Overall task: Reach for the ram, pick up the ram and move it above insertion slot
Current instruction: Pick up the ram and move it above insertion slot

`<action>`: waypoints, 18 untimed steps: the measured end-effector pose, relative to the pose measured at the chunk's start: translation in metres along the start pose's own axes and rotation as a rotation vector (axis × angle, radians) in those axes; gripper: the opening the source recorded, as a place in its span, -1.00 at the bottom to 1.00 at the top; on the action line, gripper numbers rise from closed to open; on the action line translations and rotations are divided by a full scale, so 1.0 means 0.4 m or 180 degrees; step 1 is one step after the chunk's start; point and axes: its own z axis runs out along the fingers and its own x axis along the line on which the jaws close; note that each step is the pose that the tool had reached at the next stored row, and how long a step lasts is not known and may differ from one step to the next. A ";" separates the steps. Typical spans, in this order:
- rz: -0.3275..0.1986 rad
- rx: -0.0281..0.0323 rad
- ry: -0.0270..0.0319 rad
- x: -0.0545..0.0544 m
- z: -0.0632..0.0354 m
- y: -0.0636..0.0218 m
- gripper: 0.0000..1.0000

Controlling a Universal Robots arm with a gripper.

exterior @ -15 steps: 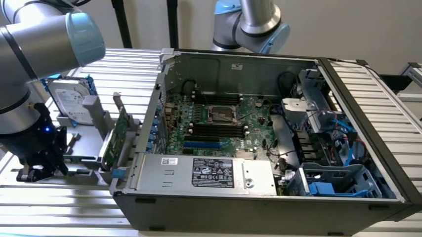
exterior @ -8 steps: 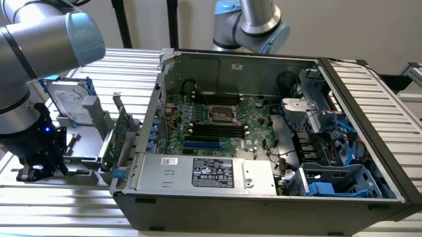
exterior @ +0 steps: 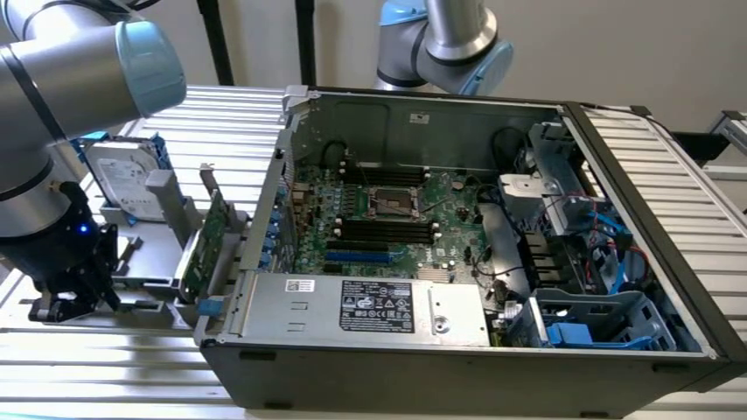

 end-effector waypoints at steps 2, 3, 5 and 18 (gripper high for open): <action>0.0000 0.0000 0.0000 0.000 -0.004 0.000 -0.75; 0.0000 0.0000 0.0000 0.000 -0.006 0.000 -0.75; -0.0001 0.0000 0.0000 0.000 -0.012 0.000 -0.75; 0.0000 0.0000 -0.0006 0.000 -0.090 0.000 -0.75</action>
